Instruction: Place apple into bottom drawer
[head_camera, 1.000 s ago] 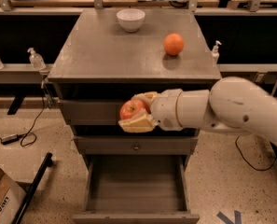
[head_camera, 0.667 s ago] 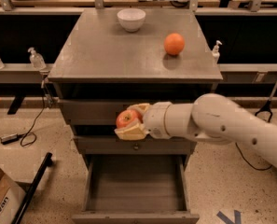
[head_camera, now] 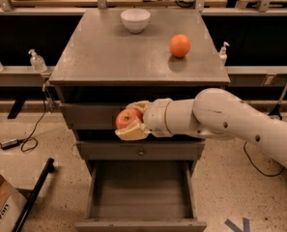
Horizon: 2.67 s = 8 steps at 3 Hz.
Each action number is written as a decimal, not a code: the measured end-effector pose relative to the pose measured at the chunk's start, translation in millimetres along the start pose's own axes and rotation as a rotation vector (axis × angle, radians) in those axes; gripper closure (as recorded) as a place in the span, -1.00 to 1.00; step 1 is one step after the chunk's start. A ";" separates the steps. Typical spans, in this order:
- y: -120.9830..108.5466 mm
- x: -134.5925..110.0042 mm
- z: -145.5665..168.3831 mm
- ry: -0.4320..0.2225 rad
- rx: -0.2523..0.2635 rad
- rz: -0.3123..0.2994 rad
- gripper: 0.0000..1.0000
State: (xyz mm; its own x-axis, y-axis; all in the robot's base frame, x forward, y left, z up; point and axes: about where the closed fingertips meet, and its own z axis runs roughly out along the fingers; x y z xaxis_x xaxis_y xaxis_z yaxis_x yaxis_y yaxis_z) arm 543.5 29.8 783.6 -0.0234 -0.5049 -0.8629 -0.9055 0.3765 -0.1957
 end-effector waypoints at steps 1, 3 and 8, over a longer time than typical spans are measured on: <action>12.1 19.3 6.8 -0.014 -0.033 -0.007 1.00; 27.6 103.1 19.6 -0.101 -0.121 0.109 1.00; 39.2 201.2 67.1 -0.096 -0.184 0.167 1.00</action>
Offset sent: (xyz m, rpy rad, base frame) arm -0.0247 -0.0218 -0.1127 0.0881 0.1171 0.0943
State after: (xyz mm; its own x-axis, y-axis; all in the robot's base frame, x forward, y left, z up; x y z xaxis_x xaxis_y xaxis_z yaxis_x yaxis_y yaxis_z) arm 531.7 -4.9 571.0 -0.1465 -0.3681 -0.9182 -0.9545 0.2963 0.0335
